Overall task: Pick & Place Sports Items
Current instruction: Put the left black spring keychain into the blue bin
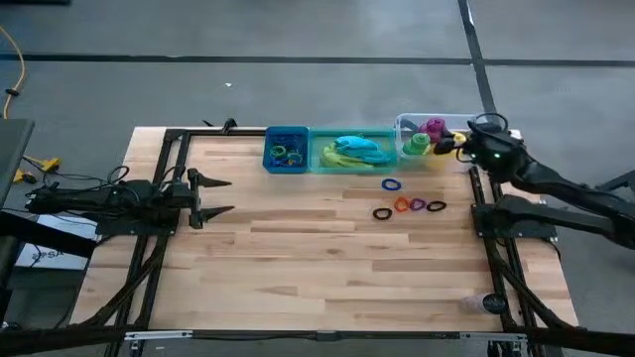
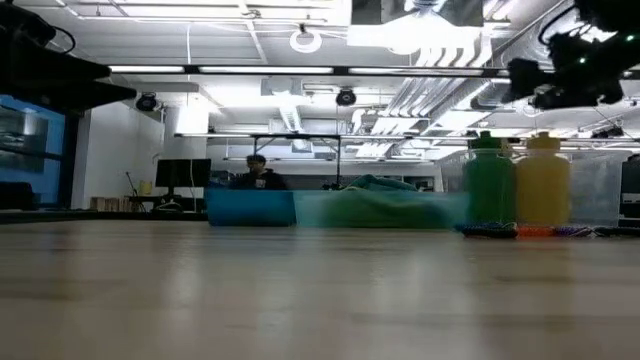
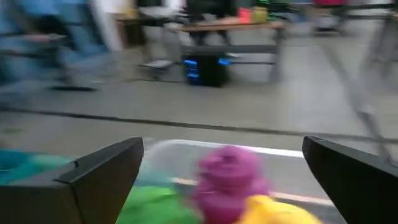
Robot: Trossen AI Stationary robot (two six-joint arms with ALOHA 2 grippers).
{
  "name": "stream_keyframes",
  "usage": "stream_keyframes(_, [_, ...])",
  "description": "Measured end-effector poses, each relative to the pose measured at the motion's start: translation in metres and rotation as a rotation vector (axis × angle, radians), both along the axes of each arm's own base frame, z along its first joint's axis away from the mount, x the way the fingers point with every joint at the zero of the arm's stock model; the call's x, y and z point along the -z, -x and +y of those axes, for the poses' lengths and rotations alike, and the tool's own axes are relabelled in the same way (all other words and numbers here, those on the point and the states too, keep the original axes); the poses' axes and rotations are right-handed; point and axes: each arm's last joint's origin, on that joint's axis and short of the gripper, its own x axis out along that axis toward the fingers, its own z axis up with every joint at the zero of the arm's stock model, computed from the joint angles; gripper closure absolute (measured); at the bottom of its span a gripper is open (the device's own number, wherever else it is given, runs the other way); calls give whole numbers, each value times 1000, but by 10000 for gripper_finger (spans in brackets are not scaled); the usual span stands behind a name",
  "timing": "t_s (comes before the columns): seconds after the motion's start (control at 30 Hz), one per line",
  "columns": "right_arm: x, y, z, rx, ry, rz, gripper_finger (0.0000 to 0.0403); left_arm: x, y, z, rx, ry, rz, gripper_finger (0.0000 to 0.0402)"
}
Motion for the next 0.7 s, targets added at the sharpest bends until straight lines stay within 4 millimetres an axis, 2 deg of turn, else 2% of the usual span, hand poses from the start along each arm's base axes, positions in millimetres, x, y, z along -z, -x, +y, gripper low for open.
stream_keyframes(0.23, [-8,-4,24,-352,3,-70,46,0,0,0,0,0,-2,34])
stream_keyframes(0.47, [-4,-18,46,-705,-49,-58,46,0,0,0,0,0,-2,34])
stream_keyframes(0.7, [6,-37,63,-948,-123,4,46,0,0,0,0,0,-2,34])
